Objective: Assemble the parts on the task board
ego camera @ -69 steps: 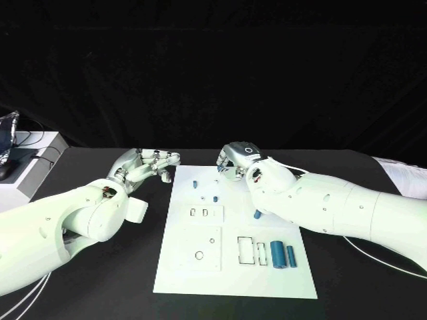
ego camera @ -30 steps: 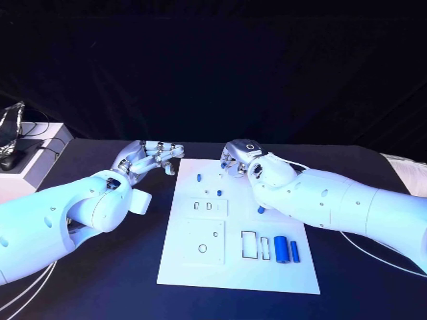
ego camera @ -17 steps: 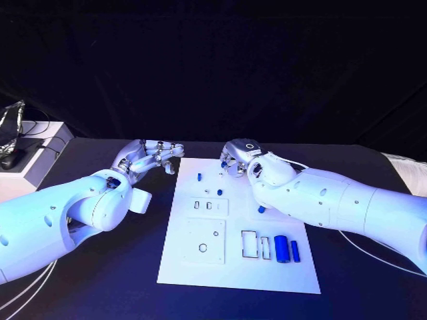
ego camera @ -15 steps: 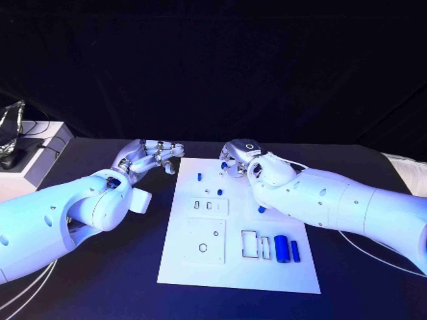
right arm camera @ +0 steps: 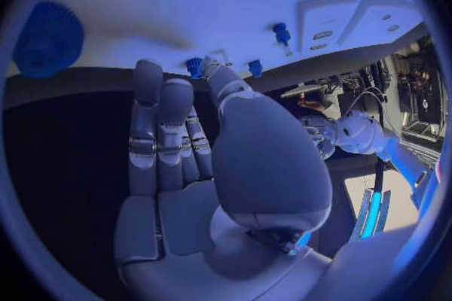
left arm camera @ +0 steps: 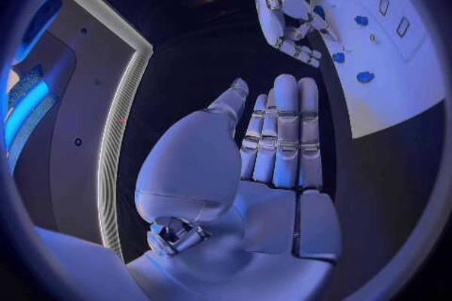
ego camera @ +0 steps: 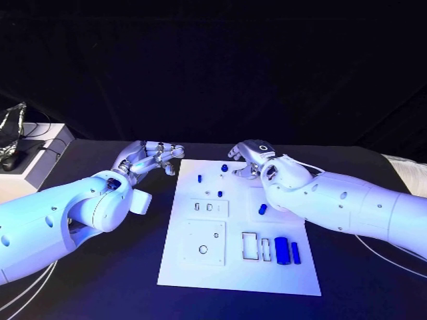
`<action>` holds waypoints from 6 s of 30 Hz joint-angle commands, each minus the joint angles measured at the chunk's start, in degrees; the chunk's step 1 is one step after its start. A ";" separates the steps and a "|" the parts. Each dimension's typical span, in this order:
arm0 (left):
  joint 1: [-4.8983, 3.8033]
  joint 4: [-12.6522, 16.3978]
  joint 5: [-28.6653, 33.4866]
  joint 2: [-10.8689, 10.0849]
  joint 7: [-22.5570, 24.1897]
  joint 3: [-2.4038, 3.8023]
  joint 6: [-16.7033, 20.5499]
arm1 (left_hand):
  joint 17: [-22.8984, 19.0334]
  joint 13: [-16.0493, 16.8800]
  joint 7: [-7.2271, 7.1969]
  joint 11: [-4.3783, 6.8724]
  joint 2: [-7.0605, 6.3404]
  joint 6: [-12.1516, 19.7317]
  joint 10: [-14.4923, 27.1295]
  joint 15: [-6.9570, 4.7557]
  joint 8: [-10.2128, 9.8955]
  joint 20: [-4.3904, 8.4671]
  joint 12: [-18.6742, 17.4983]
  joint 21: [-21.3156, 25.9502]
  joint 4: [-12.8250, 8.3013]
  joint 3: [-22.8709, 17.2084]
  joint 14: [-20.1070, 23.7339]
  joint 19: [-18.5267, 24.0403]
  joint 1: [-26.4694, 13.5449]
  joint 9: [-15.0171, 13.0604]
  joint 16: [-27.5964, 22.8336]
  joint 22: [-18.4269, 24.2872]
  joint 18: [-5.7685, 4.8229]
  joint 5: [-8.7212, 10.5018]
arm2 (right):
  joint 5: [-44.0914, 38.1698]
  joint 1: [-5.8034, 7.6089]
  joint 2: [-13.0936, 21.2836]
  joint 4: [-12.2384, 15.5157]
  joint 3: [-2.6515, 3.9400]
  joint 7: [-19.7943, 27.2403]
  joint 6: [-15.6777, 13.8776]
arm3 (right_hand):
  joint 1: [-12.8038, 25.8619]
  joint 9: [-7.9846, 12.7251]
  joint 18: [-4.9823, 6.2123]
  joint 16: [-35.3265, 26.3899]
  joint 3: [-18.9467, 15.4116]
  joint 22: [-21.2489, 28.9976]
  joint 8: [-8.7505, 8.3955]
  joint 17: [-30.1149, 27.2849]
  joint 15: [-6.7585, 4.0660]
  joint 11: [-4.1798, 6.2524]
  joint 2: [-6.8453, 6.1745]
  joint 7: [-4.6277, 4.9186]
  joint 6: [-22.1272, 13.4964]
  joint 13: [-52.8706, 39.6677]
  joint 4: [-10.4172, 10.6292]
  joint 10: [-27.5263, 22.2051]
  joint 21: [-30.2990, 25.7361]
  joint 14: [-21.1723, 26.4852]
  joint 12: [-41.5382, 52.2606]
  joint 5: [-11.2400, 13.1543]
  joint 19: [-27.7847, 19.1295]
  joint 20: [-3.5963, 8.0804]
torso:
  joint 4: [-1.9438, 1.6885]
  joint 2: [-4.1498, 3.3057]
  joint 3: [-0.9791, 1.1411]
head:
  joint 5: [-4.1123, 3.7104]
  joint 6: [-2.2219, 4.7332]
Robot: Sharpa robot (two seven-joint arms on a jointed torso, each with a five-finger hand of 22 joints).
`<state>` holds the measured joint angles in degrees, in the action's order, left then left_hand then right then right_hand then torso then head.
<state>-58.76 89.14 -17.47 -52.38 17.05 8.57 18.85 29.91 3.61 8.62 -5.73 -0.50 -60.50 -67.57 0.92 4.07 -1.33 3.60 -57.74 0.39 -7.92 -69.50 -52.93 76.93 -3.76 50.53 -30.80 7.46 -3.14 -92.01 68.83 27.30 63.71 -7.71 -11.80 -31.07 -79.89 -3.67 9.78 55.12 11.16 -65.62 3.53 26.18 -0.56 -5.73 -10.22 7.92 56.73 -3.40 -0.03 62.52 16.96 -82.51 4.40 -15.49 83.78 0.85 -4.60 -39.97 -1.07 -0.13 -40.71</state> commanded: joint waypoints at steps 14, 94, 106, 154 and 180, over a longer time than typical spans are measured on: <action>0.08 -1.09 -0.09 0.76 0.79 0.05 -1.59 | -0.13 -0.04 -0.08 0.18 0.41 0.33 0.30 0.09 -0.26 -0.16 0.11 -0.45 -0.27 -0.16 0.31 0.47 -0.15 -0.04 0.49 0.08 0.49 0.15 | 15.47 2.38 12.87 7.46 0.66 1.20 8.16 | 4.18 -0.29 -3.64 10.17 -6.25 -14.71 0.37 11.49 -3.02 4.82 3.52 -0.09 3.28 -49.81 -4.14 3.82 29.08 1.10 45.80 -2.61 3.60 3.67 | 0.99 0.16 0.83 | -0.46 1.35; 0.14 -1.61 -0.24 0.15 -0.69 0.04 -2.36 | -0.47 -0.06 0.10 0.11 0.50 0.47 0.48 0.10 -0.27 -0.17 0.07 -0.99 -0.94 -2.88 0.43 0.73 -0.26 -0.03 0.85 0.15 0.58 0.12 | 15.36 1.77 10.04 3.09 0.70 -0.88 9.87 | 8.78 -0.25 -4.41 16.48 0.21 -17.77 0.33 29.76 -2.45 4.65 7.00 -0.42 5.32 -69.31 -5.87 10.79 45.20 -0.02 59.65 -8.73 3.23 2.77 | 0.53 -0.23 0.74 | -0.92 -0.52; 0.15 -1.56 -0.25 0.04 -0.43 0.04 -1.80 | -0.54 -0.07 0.02 0.10 0.34 0.54 0.64 0.11 -0.29 -0.16 0.03 -1.07 -1.08 -3.33 0.44 0.75 -0.36 -0.03 0.88 0.22 0.58 0.13 | 13.76 2.26 10.61 9.01 1.23 -0.93 6.50 | 9.10 -0.20 -4.51 16.40 -0.23 -17.78 0.20 29.94 -2.57 4.79 6.39 -0.63 5.88 -69.42 -5.71 11.13 45.30 -0.10 59.45 -8.38 3.25 2.93 | 0.52 -0.25 0.68 | -0.81 -0.37; 0.15 -1.61 -0.25 0.51 -0.52 0.04 -2.09 | -0.58 -0.06 0.13 0.02 0.23 0.73 0.79 0.16 -0.28 -0.21 0.07 -1.12 -1.03 -3.39 0.46 0.78 -0.60 -0.03 0.90 0.30 0.60 0.13 | 3.70 0.00 -1.57 5.62 0.69 -4.31 5.48 | 8.53 -0.19 -4.54 16.16 -0.22 -17.77 0.19 30.15 -2.56 4.75 5.86 -0.51 5.66 -69.39 -5.87 11.00 45.22 -0.13 58.86 -8.68 3.20 2.94 | 0.37 -0.43 0.66 | -0.08 -0.51; 0.13 -1.22 -0.25 0.05 -0.50 0.04 -2.06 | -0.58 -0.06 0.13 0.02 0.23 0.73 0.79 0.16 -0.28 -0.21 0.07 -1.12 -1.03 -3.39 0.46 0.78 -0.60 -0.03 0.90 0.30 0.60 0.13 | 5.60 -0.22 -3.31 2.94 0.65 -2.14 7.02 | 8.73 -0.14 -4.16 16.05 -6.12 -17.76 0.06 30.57 -1.54 3.44 3.46 1.05 -0.46 -67.10 -1.54 9.07 44.93 -0.07 56.34 -3.32 3.14 1.96 | 0.36 -0.45 0.57 | 0.36 -0.57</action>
<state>-58.61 87.73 -17.53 -52.35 16.08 8.55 17.37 29.40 3.61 8.61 -5.73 -0.27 -60.08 -67.16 1.13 4.07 -1.73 3.60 -58.58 -0.63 -11.00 -69.30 -52.53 76.70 -3.76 51.24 -30.57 7.45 -3.14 -87.06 68.64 24.06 66.69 -7.05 -15.17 -25.43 -70.98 -3.84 4.82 71.33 5.22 -74.90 3.75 56.72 -2.43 -2.33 -6.42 8.36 57.13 -70.56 -1.86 72.01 61.95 -82.60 61.00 -19.15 84.02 3.24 -4.26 -40.44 -0.49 0.18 -41.24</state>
